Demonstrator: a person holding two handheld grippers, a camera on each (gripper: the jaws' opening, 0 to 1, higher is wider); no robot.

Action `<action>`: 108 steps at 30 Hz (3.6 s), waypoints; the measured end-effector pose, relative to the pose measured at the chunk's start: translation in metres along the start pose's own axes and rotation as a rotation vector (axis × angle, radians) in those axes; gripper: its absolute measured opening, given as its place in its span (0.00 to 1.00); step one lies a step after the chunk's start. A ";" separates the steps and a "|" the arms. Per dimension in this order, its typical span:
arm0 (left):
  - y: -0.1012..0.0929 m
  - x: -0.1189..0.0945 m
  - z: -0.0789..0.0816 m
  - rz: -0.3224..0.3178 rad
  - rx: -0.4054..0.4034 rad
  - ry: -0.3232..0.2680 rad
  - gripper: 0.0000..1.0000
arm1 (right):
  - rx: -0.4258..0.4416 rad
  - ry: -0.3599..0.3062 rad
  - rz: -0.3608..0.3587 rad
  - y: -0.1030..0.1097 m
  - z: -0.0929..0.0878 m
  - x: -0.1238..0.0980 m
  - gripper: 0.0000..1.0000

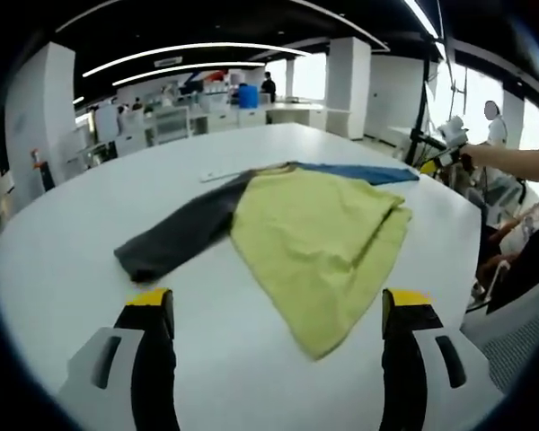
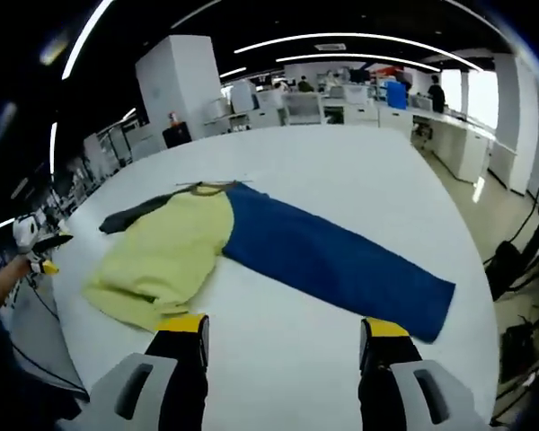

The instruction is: Fold the garment on the visible template until the final outline fits inside the template.

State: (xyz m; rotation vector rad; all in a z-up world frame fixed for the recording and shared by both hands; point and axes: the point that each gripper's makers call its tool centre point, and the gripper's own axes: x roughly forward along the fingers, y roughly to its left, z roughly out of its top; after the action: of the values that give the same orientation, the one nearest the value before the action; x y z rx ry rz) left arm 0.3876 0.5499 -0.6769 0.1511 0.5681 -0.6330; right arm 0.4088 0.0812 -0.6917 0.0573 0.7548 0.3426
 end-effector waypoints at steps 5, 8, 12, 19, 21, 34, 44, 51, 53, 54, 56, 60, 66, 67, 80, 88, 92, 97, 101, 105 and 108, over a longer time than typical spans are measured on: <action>-0.002 0.006 -0.007 0.011 -0.015 0.008 0.88 | -0.022 -0.001 0.058 0.028 -0.008 0.009 0.62; 0.000 0.009 -0.011 0.019 -0.035 0.000 0.83 | -0.031 0.008 0.086 0.043 -0.015 0.015 0.59; -0.001 0.015 -0.017 0.028 -0.041 0.013 0.78 | -0.051 0.011 0.107 0.060 -0.022 0.023 0.55; -0.001 0.022 -0.032 0.076 -0.068 0.037 0.66 | -0.063 0.012 0.122 0.078 -0.031 0.038 0.44; -0.003 0.024 -0.039 0.078 -0.064 0.061 0.63 | -0.072 0.016 0.125 0.082 -0.033 0.040 0.40; -0.009 0.035 -0.066 0.098 -0.084 0.106 0.45 | -0.114 0.031 0.067 0.101 -0.049 0.063 0.20; -0.017 0.039 -0.076 0.097 -0.114 0.127 0.31 | -0.062 0.009 0.006 0.105 -0.051 0.072 0.12; -0.018 0.039 -0.076 0.106 -0.103 0.136 0.24 | -0.032 0.011 -0.026 0.099 -0.053 0.073 0.02; -0.021 0.039 -0.076 0.099 -0.097 0.146 0.22 | -0.025 0.012 -0.027 0.099 -0.054 0.073 0.01; -0.021 0.039 -0.076 0.099 -0.097 0.147 0.20 | -0.024 0.015 -0.026 0.099 -0.055 0.073 0.01; -0.023 0.040 -0.076 0.102 -0.099 0.152 0.17 | -0.023 0.017 -0.027 0.100 -0.056 0.074 0.00; -0.022 0.040 -0.077 0.127 -0.132 0.153 0.09 | -0.014 0.022 -0.025 0.100 -0.057 0.074 0.00; -0.021 0.040 -0.077 0.139 -0.175 0.158 0.01 | -0.009 0.026 -0.011 0.102 -0.054 0.066 0.00; -0.022 0.040 -0.077 0.140 -0.161 0.163 0.01 | -0.011 0.027 -0.006 0.103 -0.054 0.063 0.00; -0.023 0.029 -0.069 0.135 -0.184 0.150 0.00 | -0.069 0.066 0.020 0.117 -0.076 0.031 0.00; -0.024 0.022 -0.065 0.125 -0.187 0.134 0.00 | -0.035 0.088 0.032 0.125 -0.093 0.014 0.00; -0.026 0.019 -0.063 0.117 -0.189 0.129 0.00 | -0.035 0.102 0.032 0.129 -0.101 0.008 0.00; -0.029 0.012 -0.066 0.112 -0.187 0.132 0.00 | -0.028 0.110 0.034 0.133 -0.110 0.003 0.00; -0.031 0.008 -0.072 0.110 -0.200 0.138 0.00 | -0.026 0.121 0.039 0.136 -0.117 -0.001 0.00; -0.037 0.002 -0.079 0.103 -0.208 0.147 0.00 | -0.022 0.130 0.040 0.137 -0.124 -0.006 0.00; -0.043 -0.002 -0.084 0.097 -0.218 0.156 0.00 | -0.026 0.137 0.037 0.137 -0.128 -0.009 0.00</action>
State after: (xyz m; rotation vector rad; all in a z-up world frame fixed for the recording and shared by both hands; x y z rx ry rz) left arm 0.3225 0.5419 -0.7445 0.0228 0.7714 -0.4642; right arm 0.2764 0.1981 -0.7553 0.0237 0.8853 0.3946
